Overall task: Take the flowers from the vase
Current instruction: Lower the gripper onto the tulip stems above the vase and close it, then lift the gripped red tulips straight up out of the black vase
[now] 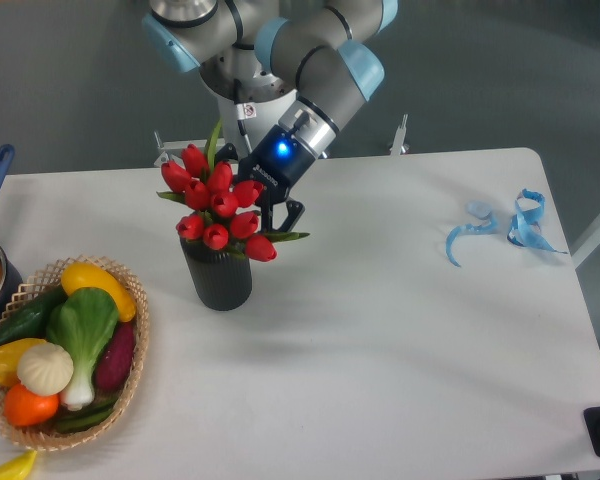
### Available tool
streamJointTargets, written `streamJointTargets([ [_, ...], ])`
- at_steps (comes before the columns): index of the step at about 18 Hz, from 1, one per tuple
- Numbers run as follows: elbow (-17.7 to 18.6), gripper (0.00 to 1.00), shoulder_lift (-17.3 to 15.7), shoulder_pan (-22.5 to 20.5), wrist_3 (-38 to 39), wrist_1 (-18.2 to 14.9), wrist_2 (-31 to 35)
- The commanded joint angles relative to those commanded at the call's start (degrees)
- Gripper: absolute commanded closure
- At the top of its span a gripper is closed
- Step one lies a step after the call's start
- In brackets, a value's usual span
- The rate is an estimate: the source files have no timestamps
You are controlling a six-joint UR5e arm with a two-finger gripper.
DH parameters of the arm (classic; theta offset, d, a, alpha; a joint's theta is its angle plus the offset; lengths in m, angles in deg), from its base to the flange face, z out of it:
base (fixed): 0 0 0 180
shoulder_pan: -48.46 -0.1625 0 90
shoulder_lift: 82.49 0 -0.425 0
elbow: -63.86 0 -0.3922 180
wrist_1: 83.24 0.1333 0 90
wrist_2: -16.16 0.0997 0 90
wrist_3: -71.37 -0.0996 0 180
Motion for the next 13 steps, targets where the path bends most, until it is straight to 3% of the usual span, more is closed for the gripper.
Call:
streamJointTargets([
  [4, -0.2, 0.78, -0.3, 0.1, 0.0, 0.0, 0.1],
  [6, -0.2, 0.97, -0.6, 0.1, -0.2, 0.0, 0.1],
  [9, 0.0, 0.99, -1.0, -0.3, -0.1, 0.1, 0.1],
  [13, 1.1, 0.99, -4.1, -1.0, 0.9, -0.1, -0.2],
])
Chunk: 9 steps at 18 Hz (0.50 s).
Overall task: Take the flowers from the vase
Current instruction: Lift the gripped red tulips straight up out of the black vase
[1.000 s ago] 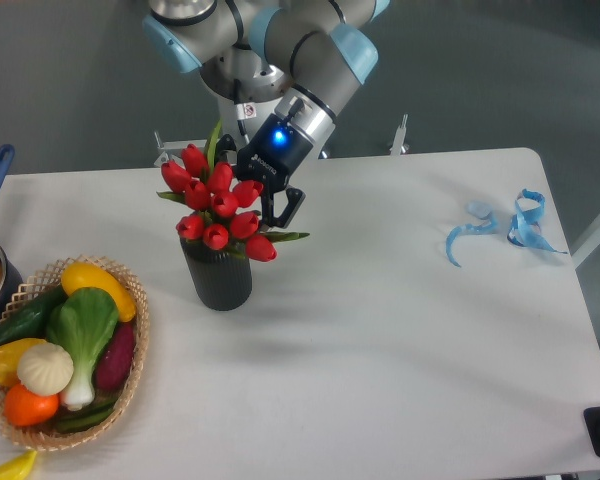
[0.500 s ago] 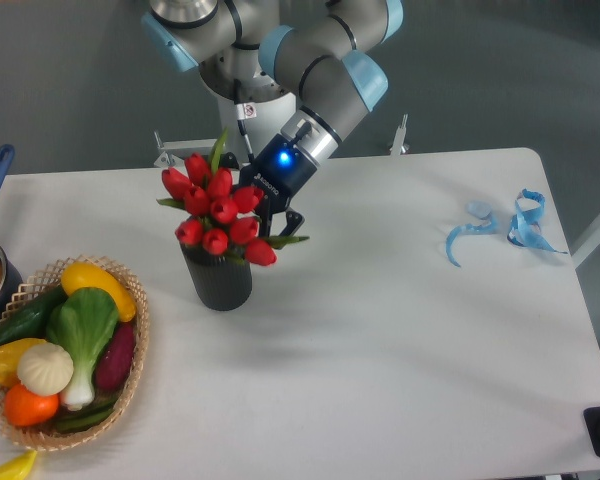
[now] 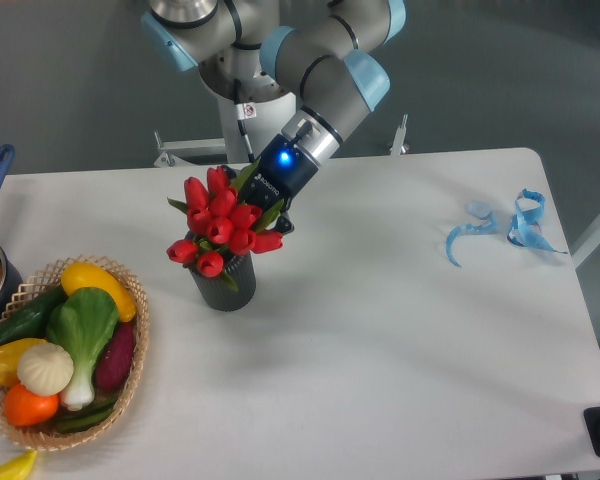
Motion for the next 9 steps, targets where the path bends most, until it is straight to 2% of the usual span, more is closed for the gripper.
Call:
streamJointTargets([
  [9, -1.0, 0.99, -5.5, -2.7, 8.0, 0.0, -4.2],
])
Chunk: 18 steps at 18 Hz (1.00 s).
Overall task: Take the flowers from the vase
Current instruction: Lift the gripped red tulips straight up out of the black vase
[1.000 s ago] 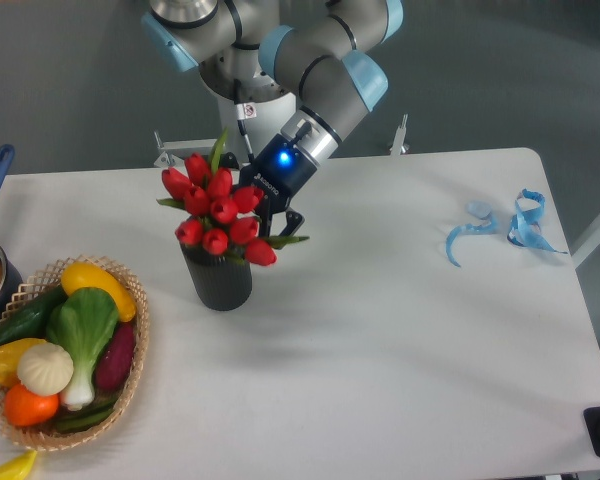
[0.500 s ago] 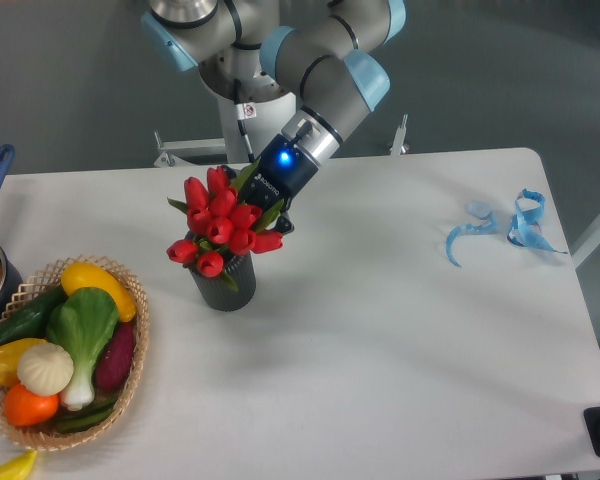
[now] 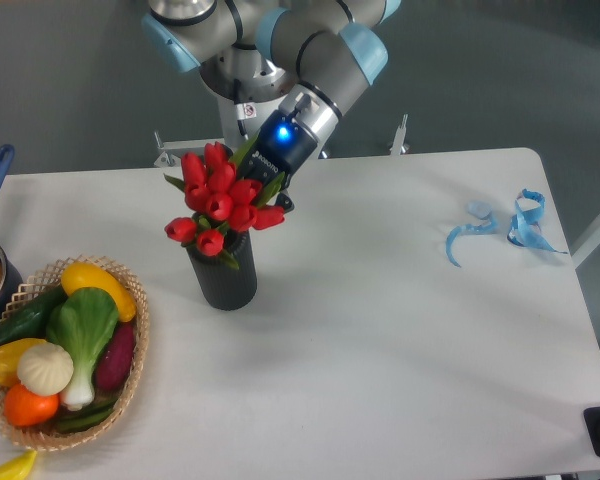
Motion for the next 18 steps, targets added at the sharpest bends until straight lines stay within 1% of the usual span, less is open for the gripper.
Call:
streamJointTargets([
  [5, -2.1, 0.99, -0.7, -0.7, 5.6, 0.0, -1.1],
  [9, -4.6, 0.99, -1.1, -2.0, 10.5, 0.0, -3.2],
  [13, -7.5, 0.99, -1.2, -2.5, 14.8, 0.0, -3.5],
  [15, -9.2, 0.99, -1.1, -3.8, 17.2, 0.0, -4.1],
  [18, -11.1, 0.99, -1.1, -5.6, 20.7, 0.0, -6.9],
])
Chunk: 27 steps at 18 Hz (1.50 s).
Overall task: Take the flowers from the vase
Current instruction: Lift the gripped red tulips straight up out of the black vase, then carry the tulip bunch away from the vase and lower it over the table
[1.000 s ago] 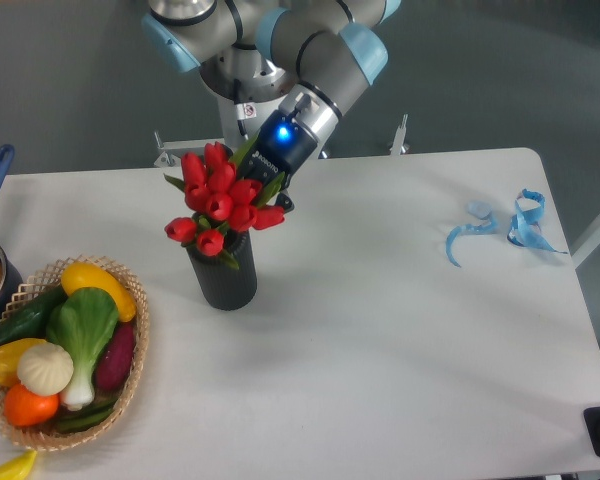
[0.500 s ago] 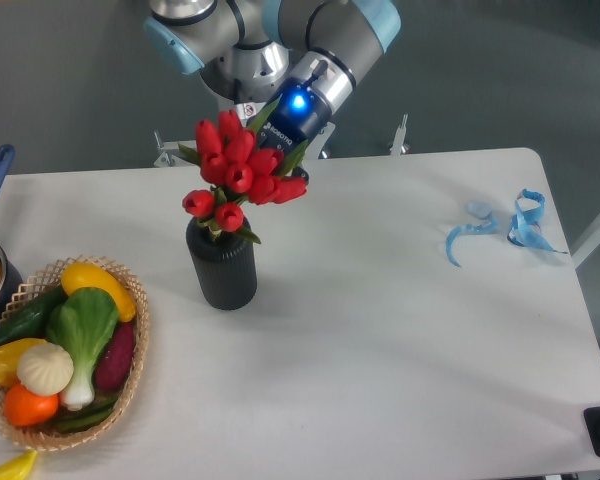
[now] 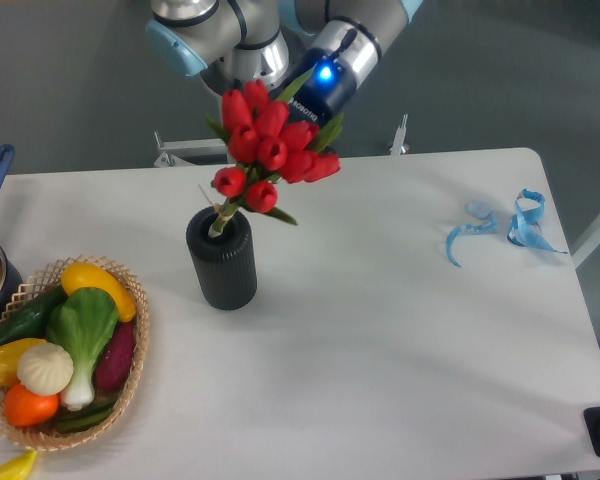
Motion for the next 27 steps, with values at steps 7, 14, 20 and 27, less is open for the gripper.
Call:
streamJointTargets([
  [7, -2.5, 0.99, 0.6, -2.2, 1.8, -0.1, -0.4],
  [14, -11.7, 0.99, 9.2, -2.9, 0.9, -0.1, 1.8],
  [20, -19.9, 0.99, 14.9, -1.6, 0.8, -0.1, 16.4],
  [27, -21.0, 0.99, 19.0, 2.4, -5.7, -0.4, 38.8],
])
